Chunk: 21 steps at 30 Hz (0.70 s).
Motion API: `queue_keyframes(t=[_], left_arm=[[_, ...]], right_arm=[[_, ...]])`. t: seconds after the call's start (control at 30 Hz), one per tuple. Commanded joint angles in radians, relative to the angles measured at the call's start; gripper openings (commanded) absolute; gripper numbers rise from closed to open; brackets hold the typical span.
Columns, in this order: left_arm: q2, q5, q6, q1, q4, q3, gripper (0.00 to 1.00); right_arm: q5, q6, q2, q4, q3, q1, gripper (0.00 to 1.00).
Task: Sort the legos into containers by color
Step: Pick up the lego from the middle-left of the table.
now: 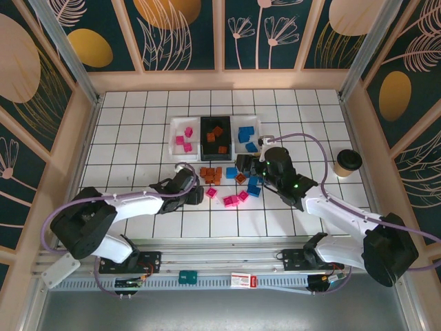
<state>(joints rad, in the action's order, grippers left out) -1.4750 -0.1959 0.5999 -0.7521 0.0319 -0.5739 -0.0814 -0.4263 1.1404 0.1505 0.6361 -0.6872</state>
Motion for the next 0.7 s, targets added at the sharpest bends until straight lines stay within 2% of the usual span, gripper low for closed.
queue_keyframes(t=[0.0,0.13,0.2,0.37,0.53,0.67], left_arm=[[-0.031,0.002,-0.009,-0.005,-0.017,-0.017,0.6],[-0.032,-0.012,-0.002,-0.004,-0.009,-0.018,0.4],[-0.01,-0.021,0.002,-0.004,-0.003,-0.022,0.34],[0.06,-0.099,-0.008,0.017,0.051,-0.077,0.31],[0.101,-0.105,-0.031,0.133,0.067,-0.184,0.3],[0.024,-0.102,-0.044,0.204,0.059,-0.318,0.31]], right_arm=[[-0.034,-0.014,-0.03,-0.017,-0.026,-0.005,0.69],[-0.043,-0.016,-0.038,-0.017,-0.039,-0.003,0.69],[-0.044,-0.018,-0.042,-0.018,-0.042,-0.003,0.69],[-0.044,-0.022,-0.065,-0.018,-0.053,-0.003,0.69],[-0.051,-0.024,-0.076,-0.023,-0.062,-0.002,0.69],[-0.054,-0.027,-0.078,-0.022,-0.069,-0.002,0.7]])
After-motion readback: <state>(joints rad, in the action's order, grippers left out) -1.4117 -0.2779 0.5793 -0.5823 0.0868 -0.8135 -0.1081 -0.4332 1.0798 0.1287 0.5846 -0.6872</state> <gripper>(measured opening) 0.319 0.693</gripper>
